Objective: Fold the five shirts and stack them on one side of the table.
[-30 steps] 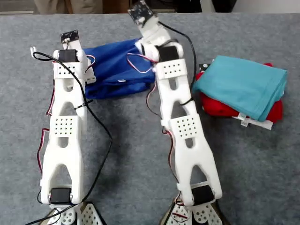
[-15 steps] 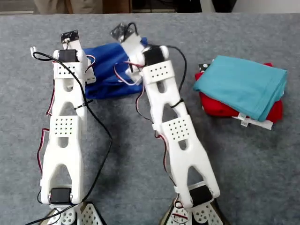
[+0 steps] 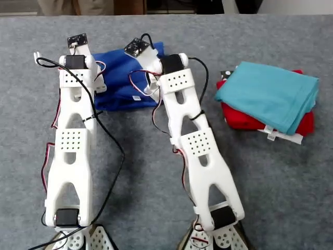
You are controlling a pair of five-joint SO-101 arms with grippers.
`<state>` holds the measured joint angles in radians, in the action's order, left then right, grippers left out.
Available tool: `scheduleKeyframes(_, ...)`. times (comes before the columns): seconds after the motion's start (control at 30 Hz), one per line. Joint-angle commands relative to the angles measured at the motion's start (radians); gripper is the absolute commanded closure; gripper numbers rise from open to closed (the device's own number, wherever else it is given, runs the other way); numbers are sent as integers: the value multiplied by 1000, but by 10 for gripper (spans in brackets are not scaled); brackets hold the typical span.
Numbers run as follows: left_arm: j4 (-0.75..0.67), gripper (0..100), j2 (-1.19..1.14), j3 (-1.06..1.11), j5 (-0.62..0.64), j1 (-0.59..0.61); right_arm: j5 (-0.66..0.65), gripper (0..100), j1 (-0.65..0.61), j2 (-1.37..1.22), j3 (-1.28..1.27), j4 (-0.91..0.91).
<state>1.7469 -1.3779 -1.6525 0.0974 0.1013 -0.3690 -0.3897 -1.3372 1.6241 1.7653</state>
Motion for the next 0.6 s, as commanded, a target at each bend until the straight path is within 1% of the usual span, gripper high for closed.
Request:
scheduleKeyframes(0.0, 2, 971, 4, -21, -6, 9, -9, 995, 18, 10, 38, 21)
scheduleKeyframes(0.17, -18, 971, 4, -21, -6, 12, -15, 996, 31, -16, -65, 23)
scheduleKeyframes(0.4, -20, 971, 10, -21, -6, 12, -15, 996, 61, 30, -91, 25)
scheduleKeyframes(0.57, -20, 971, 12, -21, -6, 9, -21, 996, 44, 125, -249, 23)
